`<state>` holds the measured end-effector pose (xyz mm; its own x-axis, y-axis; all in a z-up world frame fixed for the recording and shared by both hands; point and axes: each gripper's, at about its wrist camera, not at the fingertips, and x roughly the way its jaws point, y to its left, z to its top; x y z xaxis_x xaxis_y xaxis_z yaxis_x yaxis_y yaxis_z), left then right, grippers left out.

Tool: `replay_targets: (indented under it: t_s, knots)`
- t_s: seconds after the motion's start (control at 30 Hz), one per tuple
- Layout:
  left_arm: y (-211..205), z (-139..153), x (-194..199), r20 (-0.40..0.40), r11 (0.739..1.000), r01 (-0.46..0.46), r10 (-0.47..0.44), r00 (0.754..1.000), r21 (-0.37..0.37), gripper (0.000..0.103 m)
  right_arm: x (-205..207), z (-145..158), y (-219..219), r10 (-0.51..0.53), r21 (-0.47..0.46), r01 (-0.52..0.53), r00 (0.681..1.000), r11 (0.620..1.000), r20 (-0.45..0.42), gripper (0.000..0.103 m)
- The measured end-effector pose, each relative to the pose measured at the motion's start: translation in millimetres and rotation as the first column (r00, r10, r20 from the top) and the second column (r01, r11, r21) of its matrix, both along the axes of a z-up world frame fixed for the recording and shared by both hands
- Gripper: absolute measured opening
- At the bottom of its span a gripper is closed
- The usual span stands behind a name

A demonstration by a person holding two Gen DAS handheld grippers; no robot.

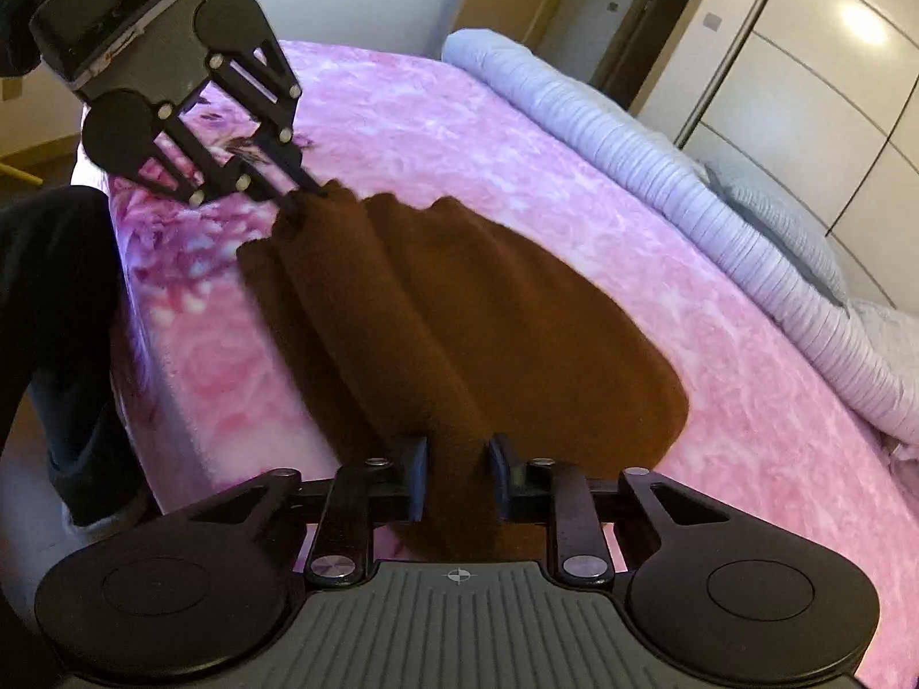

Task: Fold clothes

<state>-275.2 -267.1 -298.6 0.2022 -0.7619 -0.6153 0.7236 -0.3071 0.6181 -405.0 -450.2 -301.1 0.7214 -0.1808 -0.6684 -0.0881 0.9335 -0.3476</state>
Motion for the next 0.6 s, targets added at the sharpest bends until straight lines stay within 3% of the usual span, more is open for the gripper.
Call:
replay_targets:
  t_s: [0.17,0.37,0.5,0.6]
  knots:
    - [6,-8,-2,-0.018,0.999,0.003,-0.002,1.000,0.047,0.004,-3,-7,1,0.021,-0.013,-0.022,0.999,1.000,-0.037,0.022]
    - [26,9,6,-0.096,0.996,-0.033,0.041,0.994,0.083,0.009,-16,22,-6,-0.019,0.078,0.016,0.999,0.997,0.033,0.023]
    - [37,27,20,-0.211,0.995,-0.068,0.082,0.974,0.073,0.009,-16,35,-22,-0.095,0.184,0.076,0.991,0.980,0.096,0.023]
    - [37,44,25,-0.308,0.993,-0.114,0.112,0.945,0.014,0.011,-4,35,-24,-0.099,0.226,0.074,0.990,0.971,0.103,0.023]
